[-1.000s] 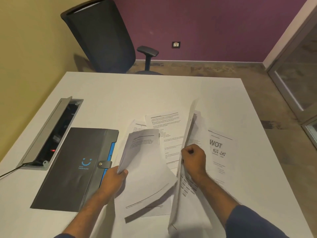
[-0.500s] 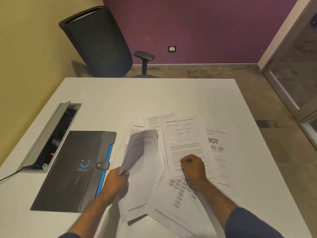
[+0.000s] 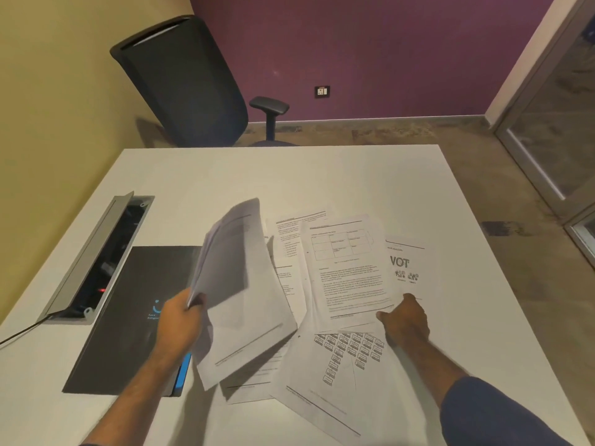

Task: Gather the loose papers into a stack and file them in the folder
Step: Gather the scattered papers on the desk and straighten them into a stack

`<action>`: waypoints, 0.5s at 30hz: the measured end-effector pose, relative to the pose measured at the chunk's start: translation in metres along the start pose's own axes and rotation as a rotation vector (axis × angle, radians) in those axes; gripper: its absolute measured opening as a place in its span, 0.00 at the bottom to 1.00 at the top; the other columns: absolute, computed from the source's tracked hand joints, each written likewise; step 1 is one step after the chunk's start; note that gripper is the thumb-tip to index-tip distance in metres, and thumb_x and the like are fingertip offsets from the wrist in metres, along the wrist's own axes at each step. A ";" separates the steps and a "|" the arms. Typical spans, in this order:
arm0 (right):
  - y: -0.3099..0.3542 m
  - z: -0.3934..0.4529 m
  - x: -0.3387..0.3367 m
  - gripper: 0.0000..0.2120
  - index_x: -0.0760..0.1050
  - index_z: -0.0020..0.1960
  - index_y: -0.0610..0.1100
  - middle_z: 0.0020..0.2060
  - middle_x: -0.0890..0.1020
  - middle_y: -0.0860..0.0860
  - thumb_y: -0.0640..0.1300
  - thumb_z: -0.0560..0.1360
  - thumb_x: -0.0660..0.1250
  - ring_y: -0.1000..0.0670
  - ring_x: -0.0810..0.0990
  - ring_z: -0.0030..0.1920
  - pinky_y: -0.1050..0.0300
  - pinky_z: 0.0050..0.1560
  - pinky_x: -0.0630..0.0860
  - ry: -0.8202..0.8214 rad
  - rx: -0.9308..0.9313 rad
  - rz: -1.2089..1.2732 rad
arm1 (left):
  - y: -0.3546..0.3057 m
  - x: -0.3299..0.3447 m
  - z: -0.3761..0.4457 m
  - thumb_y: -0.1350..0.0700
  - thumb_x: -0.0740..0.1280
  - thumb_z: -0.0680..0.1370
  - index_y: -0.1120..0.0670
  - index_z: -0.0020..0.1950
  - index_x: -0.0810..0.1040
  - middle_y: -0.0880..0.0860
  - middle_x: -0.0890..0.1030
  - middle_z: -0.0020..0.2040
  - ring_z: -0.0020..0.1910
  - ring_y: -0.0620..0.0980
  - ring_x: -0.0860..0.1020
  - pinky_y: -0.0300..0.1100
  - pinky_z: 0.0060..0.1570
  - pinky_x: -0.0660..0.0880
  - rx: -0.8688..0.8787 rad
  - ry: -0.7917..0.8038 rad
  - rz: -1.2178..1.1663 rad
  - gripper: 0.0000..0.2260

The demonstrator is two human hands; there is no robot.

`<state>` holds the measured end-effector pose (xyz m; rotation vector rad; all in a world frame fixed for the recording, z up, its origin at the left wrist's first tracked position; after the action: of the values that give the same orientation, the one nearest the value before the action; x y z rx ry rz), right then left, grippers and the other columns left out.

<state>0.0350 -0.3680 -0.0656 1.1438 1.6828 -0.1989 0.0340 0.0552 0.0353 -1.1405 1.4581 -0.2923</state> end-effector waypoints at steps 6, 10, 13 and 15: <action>0.004 -0.008 -0.007 0.05 0.72 0.41 0.42 0.37 0.80 0.45 0.38 0.76 0.65 0.42 0.76 0.35 0.54 0.33 0.71 -0.123 -0.110 0.325 | -0.022 -0.026 0.004 0.55 0.64 0.82 0.58 0.57 0.77 0.57 0.80 0.47 0.46 0.59 0.78 0.53 0.43 0.76 0.060 -0.078 -0.105 0.08; 0.014 -0.017 -0.024 0.05 0.76 0.50 0.41 0.42 0.80 0.43 0.34 0.76 0.66 0.43 0.80 0.37 0.58 0.23 0.75 -0.045 -0.176 0.630 | -0.027 -0.012 0.002 0.58 0.64 0.81 0.60 0.56 0.78 0.60 0.79 0.47 0.47 0.59 0.77 0.56 0.46 0.76 0.028 -0.022 -0.113 0.07; 0.017 -0.022 -0.039 0.07 0.77 0.55 0.39 0.47 0.81 0.41 0.35 0.77 0.66 0.43 0.81 0.39 0.57 0.24 0.78 0.002 -0.196 0.812 | -0.021 0.008 -0.001 0.61 0.64 0.80 0.61 0.46 0.77 0.60 0.79 0.40 0.37 0.55 0.75 0.47 0.38 0.72 -0.013 0.014 -0.089 0.05; 0.018 -0.025 -0.049 0.08 0.77 0.56 0.40 0.49 0.82 0.41 0.35 0.77 0.67 0.38 0.82 0.48 0.49 0.38 0.83 0.016 -0.190 0.901 | -0.015 0.019 -0.001 0.63 0.65 0.79 0.60 0.39 0.75 0.59 0.76 0.34 0.32 0.54 0.72 0.44 0.34 0.68 -0.045 0.032 -0.098 0.09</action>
<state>0.0329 -0.3717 -0.0081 1.6287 1.0292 0.5237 0.0438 0.0329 0.0344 -1.2516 1.4453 -0.3487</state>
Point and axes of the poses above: each hand's wrist, its own z-axis towards the middle knuckle, its own x-axis out of the palm, y = z × x, the point moved 4 cm from there along z, towards the middle knuckle
